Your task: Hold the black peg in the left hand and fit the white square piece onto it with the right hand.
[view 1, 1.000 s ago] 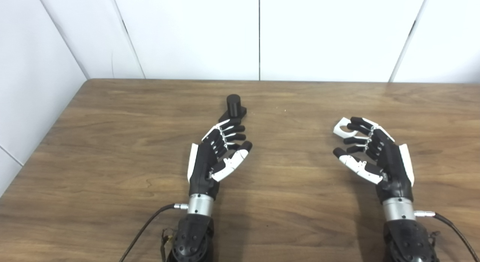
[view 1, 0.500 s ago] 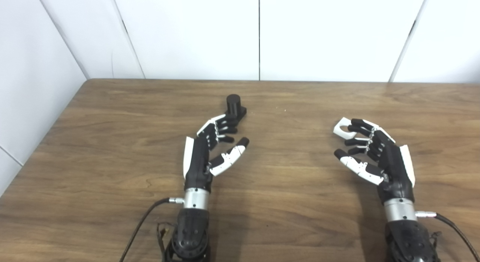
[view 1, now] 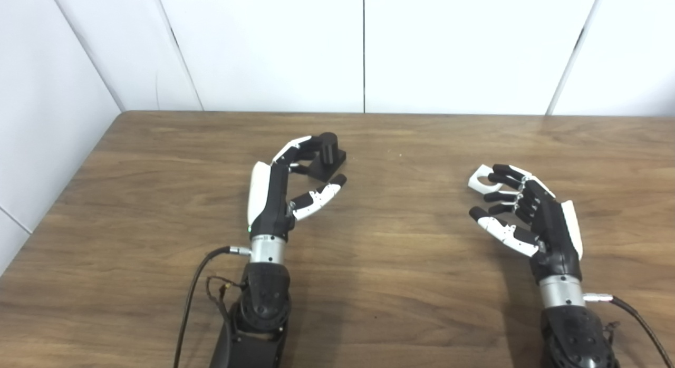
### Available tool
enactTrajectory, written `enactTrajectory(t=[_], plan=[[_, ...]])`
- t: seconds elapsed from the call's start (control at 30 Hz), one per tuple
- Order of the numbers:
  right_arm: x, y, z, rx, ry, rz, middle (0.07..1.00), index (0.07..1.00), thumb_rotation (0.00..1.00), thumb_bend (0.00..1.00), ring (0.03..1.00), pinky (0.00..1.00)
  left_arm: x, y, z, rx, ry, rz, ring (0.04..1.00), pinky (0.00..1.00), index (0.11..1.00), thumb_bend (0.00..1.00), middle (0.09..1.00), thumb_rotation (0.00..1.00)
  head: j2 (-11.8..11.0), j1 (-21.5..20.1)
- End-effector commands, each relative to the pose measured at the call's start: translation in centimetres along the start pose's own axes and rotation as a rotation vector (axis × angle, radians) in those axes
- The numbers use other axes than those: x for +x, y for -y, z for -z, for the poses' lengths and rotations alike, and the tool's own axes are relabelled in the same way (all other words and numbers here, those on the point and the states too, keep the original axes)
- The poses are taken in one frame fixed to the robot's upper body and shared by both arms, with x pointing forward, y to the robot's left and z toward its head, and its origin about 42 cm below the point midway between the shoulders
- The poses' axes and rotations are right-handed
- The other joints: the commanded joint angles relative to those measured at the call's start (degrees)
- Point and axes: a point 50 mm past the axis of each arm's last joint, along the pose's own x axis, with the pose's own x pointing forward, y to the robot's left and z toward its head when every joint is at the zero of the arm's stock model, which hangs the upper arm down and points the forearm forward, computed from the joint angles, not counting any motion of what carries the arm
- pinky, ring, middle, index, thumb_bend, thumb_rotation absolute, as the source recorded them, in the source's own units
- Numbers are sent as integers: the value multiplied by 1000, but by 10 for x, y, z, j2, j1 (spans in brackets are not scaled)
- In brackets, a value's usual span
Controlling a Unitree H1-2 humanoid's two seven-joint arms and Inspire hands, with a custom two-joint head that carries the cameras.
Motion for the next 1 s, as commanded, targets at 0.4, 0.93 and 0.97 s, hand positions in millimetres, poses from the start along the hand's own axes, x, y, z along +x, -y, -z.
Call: enactTrajectory(t=[0.4,0.93,0.97], plan=[[13,1,-20,-5,103,15,732,740,10,527,595,495,46,-10,-18,277,111,-85,894,790,738,689,859,341,-2,-2],[11,1,-18,-4,107,15,727,726,19,531,593,490,75,3,-4,526,21,-82,952,1000,743,745,904,431,-1,-8],[11,1,-18,-5,106,16,727,727,24,532,593,489,77,3,-3,542,17,-83,949,994,745,748,903,437,-1,-9]])
